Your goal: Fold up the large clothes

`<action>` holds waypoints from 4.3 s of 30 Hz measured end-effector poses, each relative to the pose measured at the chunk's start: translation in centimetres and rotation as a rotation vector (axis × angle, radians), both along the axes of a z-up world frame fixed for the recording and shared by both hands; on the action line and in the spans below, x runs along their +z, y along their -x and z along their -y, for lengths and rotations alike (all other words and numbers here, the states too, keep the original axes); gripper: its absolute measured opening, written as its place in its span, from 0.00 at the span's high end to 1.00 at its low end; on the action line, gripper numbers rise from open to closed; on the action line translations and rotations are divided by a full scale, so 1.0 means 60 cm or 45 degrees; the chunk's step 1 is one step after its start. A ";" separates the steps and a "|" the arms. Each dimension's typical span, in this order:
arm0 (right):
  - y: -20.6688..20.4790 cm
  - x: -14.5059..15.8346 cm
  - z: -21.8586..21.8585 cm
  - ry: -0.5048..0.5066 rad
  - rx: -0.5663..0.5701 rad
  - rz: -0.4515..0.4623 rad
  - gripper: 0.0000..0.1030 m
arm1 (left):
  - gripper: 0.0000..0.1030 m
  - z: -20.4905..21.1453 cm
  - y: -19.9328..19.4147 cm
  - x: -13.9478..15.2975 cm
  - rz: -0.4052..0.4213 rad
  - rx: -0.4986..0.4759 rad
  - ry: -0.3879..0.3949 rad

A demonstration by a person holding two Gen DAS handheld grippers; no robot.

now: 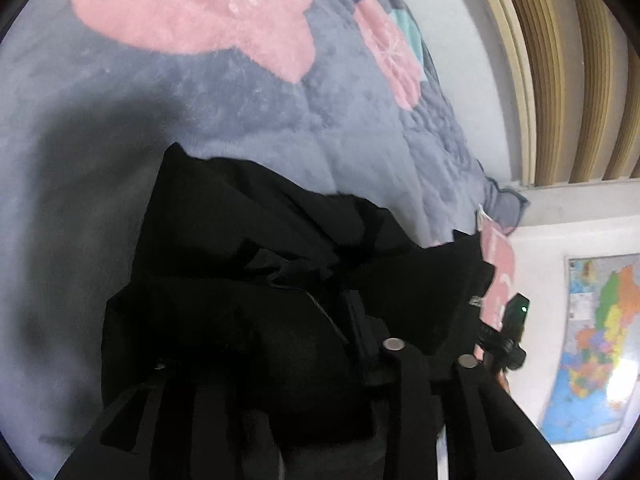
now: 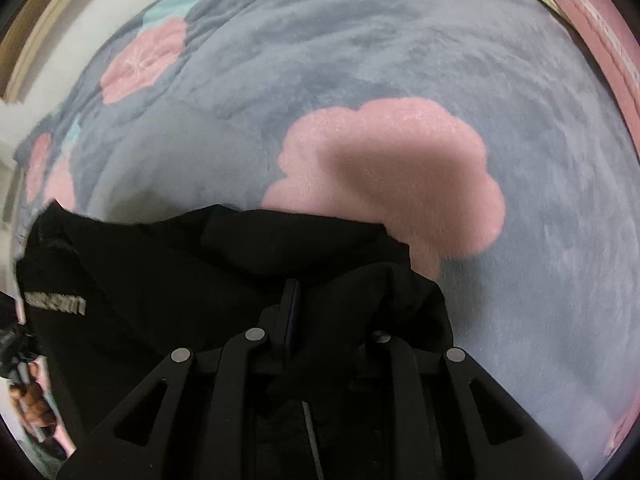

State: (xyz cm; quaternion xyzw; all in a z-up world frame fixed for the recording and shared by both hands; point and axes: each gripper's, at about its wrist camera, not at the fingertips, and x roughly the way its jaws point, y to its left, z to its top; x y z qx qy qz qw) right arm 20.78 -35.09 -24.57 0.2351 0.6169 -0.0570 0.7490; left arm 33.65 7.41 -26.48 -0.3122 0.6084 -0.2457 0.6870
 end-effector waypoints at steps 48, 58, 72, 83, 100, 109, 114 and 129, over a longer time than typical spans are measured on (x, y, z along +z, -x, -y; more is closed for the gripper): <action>-0.028 0.205 0.002 0.511 0.247 0.425 0.87 | 0.89 -0.024 -0.043 0.224 0.619 0.155 -0.396; -0.101 -0.033 -0.004 0.410 0.241 0.042 0.82 | 0.81 -0.008 -0.115 -0.034 0.158 0.099 -0.520; 0.023 0.141 0.007 0.188 0.149 0.226 0.51 | 0.60 -0.146 -0.037 0.140 0.236 0.078 -0.409; 0.106 0.176 -0.256 0.119 0.471 0.291 0.46 | 0.59 0.128 0.186 0.201 0.492 -0.272 -0.344; 0.086 0.110 -0.289 0.229 0.494 0.316 0.34 | 0.45 0.179 0.176 0.089 0.306 -0.192 -0.401; -0.031 0.023 -0.270 0.261 0.453 0.176 0.34 | 0.45 0.174 0.086 0.038 0.223 -0.124 -0.432; -0.024 0.017 -0.277 0.328 0.465 0.151 0.33 | 0.45 0.192 0.085 0.040 0.288 -0.171 -0.550; 0.211 0.099 -0.302 0.299 0.513 0.167 0.21 | 0.32 0.127 0.286 0.099 0.382 -0.331 -0.722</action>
